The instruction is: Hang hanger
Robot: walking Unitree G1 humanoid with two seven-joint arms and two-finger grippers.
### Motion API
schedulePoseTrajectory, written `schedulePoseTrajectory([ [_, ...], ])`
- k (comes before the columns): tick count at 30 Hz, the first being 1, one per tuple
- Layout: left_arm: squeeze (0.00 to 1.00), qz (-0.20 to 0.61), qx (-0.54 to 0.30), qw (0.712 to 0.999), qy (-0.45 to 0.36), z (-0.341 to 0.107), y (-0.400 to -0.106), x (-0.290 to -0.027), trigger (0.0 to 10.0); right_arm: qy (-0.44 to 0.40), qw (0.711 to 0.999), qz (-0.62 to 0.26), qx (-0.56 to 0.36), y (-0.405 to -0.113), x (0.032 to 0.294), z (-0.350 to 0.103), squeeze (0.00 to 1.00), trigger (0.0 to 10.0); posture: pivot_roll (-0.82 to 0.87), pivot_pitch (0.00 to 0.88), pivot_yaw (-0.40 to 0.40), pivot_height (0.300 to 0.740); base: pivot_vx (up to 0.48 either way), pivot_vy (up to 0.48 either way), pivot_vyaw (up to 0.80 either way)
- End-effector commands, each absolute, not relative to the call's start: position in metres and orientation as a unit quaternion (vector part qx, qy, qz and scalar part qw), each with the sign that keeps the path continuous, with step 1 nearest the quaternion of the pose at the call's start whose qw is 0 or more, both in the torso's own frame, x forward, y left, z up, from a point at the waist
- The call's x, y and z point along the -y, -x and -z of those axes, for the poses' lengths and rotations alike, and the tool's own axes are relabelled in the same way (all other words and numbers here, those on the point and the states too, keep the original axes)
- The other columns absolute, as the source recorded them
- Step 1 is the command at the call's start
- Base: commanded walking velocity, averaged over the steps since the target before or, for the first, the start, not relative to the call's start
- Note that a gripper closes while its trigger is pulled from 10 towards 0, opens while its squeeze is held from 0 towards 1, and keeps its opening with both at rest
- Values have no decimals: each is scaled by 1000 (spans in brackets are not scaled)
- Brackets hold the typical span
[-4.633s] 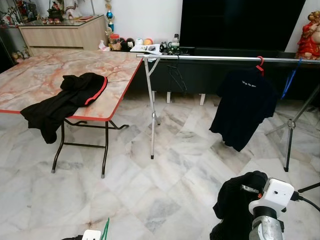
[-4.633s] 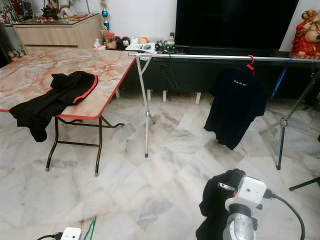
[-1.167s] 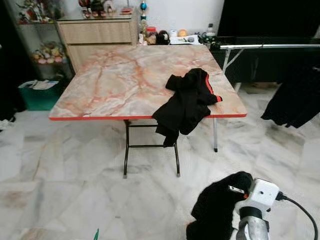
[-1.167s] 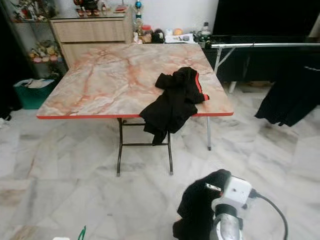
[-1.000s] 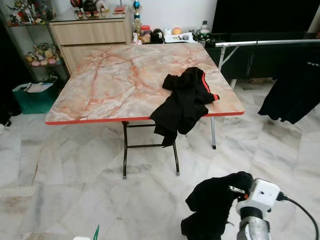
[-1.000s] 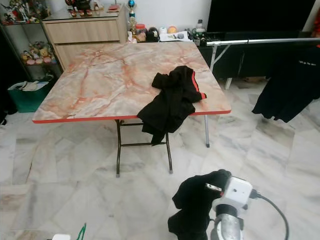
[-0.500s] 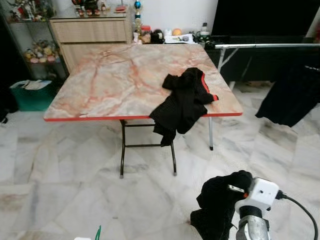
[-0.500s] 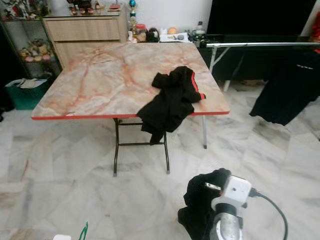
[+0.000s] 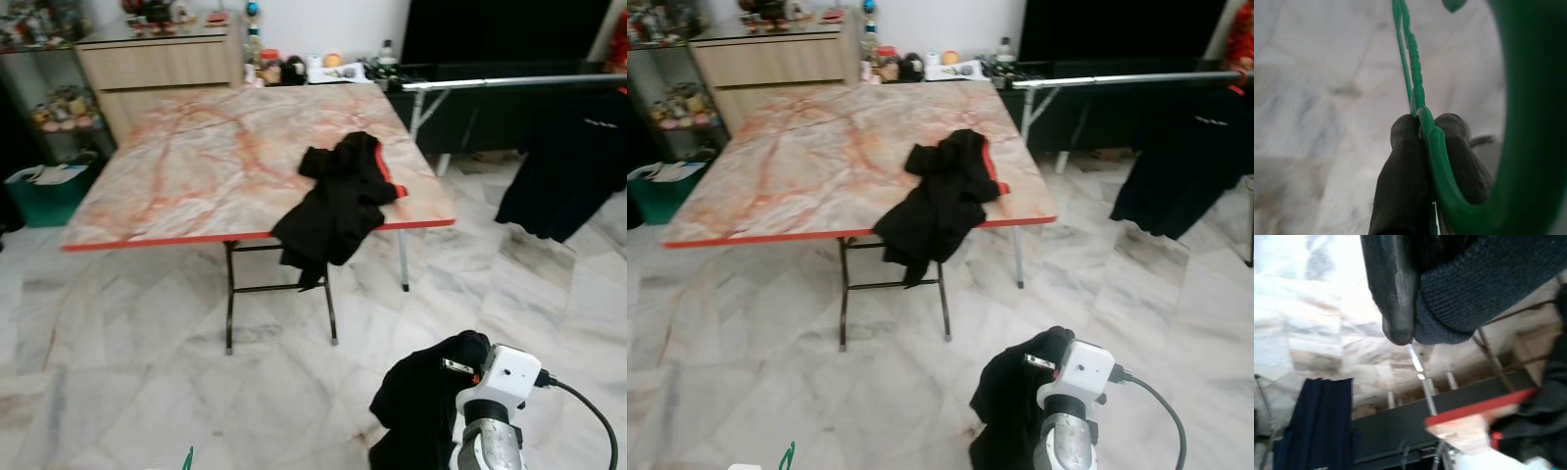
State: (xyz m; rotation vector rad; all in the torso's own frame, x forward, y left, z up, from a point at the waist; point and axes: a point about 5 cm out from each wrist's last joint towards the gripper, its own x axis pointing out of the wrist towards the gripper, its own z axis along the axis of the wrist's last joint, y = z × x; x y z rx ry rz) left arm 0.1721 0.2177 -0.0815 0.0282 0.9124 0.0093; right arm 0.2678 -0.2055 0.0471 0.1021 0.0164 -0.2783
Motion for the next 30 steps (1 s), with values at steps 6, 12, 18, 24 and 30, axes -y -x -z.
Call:
schedulePoseTrajectory([
  [6,0,-16,-455,890,-21,84,-161,-229,10000,-57,991,123,12,-274,194,-54,0,10000,44,19,55,740,283,0,0],
  [12,0,-15,-454,891,-21,83,-162,-229,10000,-56,991,122,13,-274,194,-55,0,10000,45,26,52,740,296,0,0],
  [18,0,-14,-452,892,-20,83,-163,-228,10000,-52,991,123,21,-274,195,-58,0,10000,42,29,50,740,298,0,0],
  [24,0,-14,-451,892,-18,83,-164,-226,10000,-41,991,116,60,-287,195,-82,0,10000,47,31,48,740,297,0,0],
  [30,0,-14,-451,892,-18,83,-165,-226,10000,9,980,24,196,-328,173,-170,0,10000,37,35,59,740,298,0,0],
])
